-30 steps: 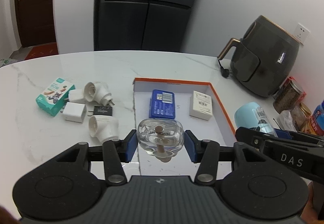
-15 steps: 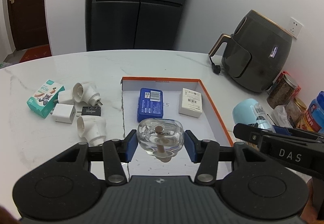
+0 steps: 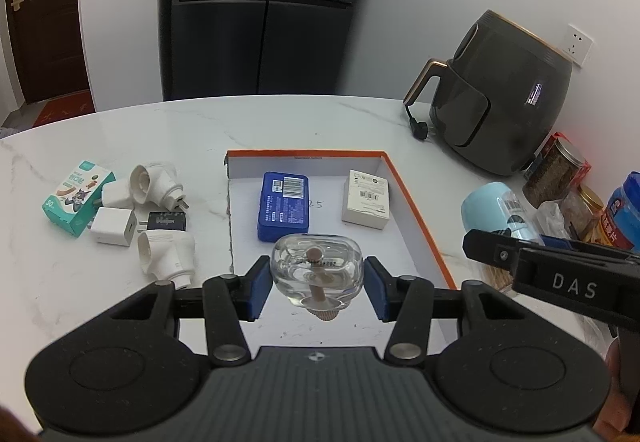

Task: Organize rigid objects
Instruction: 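Carry the glass bottle and toothpick jar over the orange-rimmed box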

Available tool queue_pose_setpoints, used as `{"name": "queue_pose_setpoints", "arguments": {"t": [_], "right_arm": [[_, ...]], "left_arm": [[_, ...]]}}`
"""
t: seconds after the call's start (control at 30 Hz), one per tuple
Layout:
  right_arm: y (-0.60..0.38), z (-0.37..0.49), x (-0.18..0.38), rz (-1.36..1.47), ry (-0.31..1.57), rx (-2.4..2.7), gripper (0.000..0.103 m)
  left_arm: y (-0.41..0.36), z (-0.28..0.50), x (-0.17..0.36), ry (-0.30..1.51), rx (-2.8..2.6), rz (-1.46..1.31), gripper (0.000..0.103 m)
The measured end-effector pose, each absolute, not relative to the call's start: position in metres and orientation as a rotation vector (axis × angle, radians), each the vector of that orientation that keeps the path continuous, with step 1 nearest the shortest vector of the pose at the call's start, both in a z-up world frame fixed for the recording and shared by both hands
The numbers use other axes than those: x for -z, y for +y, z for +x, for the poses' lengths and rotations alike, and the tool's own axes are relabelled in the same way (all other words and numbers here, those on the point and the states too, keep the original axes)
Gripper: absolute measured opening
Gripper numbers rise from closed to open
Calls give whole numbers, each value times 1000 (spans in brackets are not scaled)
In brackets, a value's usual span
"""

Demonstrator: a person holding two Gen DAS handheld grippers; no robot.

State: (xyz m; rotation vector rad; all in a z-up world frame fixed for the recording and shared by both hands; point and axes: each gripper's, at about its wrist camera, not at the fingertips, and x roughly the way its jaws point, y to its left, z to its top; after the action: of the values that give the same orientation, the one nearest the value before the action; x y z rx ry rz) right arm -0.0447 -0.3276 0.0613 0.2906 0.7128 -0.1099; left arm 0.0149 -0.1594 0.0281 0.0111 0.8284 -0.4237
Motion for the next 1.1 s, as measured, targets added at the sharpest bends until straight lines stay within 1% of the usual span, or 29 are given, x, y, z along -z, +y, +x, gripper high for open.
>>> {"name": "queue_pose_setpoints", "arguments": {"t": [1.1], "right_arm": [[-339,-5,-50,251,744,72,58]], "left_arm": [[-171,33,-15,860,398,-7,50]]}}
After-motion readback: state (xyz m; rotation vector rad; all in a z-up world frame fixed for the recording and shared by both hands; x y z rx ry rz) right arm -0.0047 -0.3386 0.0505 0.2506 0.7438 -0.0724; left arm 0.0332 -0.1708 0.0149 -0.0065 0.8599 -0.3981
